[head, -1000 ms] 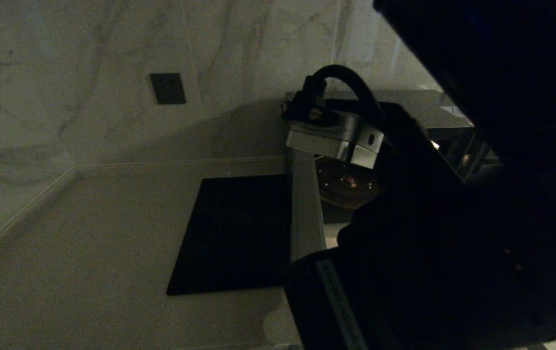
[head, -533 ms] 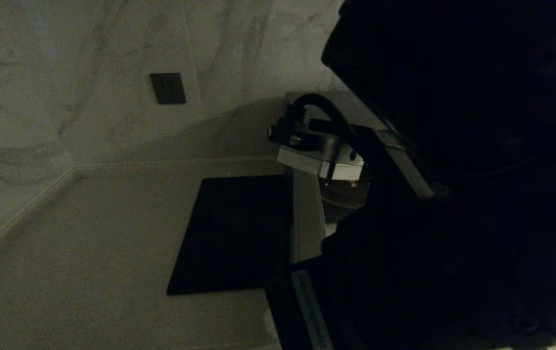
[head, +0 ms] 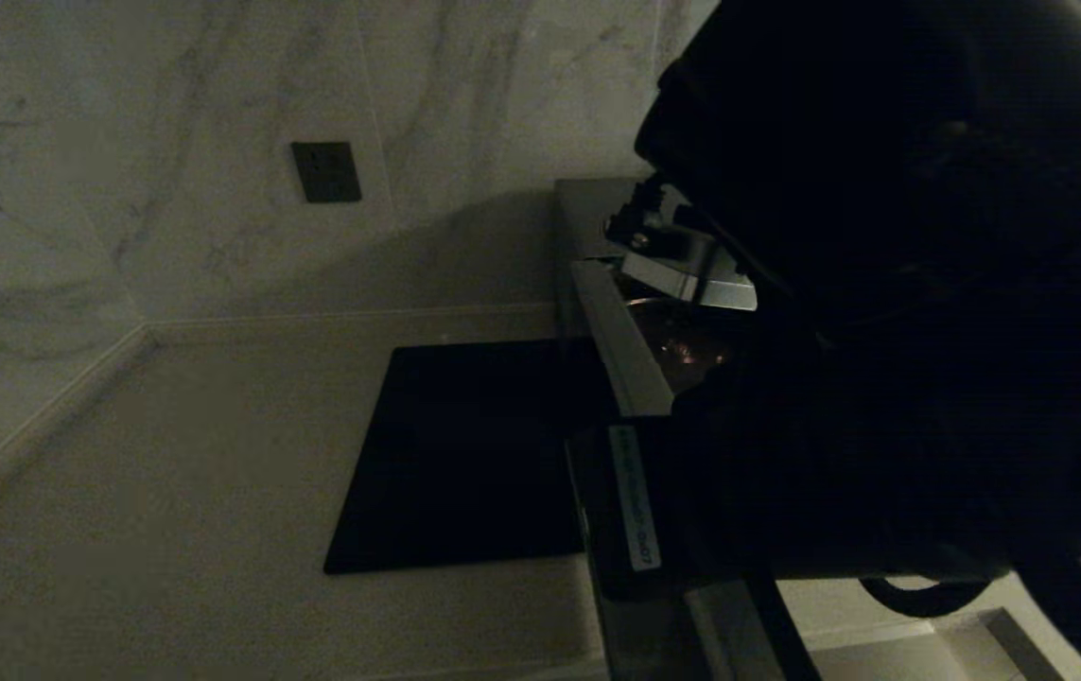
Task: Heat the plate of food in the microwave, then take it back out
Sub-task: Close the microwave oven
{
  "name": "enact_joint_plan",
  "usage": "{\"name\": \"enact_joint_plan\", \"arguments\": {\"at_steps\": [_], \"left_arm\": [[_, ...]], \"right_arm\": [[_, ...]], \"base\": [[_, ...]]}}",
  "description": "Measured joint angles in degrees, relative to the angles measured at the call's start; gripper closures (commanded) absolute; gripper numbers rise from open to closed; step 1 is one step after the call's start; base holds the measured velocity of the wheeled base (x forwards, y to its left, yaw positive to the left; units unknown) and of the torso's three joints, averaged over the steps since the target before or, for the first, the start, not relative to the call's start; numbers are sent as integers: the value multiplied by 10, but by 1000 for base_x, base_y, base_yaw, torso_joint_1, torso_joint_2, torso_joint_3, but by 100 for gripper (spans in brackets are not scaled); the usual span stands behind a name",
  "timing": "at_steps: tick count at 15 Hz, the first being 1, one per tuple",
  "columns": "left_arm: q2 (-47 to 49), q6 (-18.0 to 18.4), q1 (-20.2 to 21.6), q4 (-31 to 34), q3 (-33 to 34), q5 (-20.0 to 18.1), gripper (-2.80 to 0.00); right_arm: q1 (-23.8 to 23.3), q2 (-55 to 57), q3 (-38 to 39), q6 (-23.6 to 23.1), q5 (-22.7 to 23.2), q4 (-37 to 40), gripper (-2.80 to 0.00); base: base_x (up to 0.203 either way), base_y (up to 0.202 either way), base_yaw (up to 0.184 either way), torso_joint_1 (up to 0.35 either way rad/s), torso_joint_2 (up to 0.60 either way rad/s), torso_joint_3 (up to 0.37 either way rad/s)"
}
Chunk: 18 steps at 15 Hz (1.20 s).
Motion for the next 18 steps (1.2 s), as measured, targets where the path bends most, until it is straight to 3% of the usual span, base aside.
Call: {"name": "enact_joint_plan", "arguments": {"at_steps": [5, 18], "left_arm": [[0, 0, 0, 0, 0, 0, 0], [0, 0, 0, 0, 0, 0, 0]], "right_arm": [[-23, -3, 0, 20, -38, 21, 0], [-104, -35, 1, 73, -79, 99, 0]], "base": [[0, 0, 0, 0, 0, 0], [0, 0, 0, 0, 0, 0]]}}
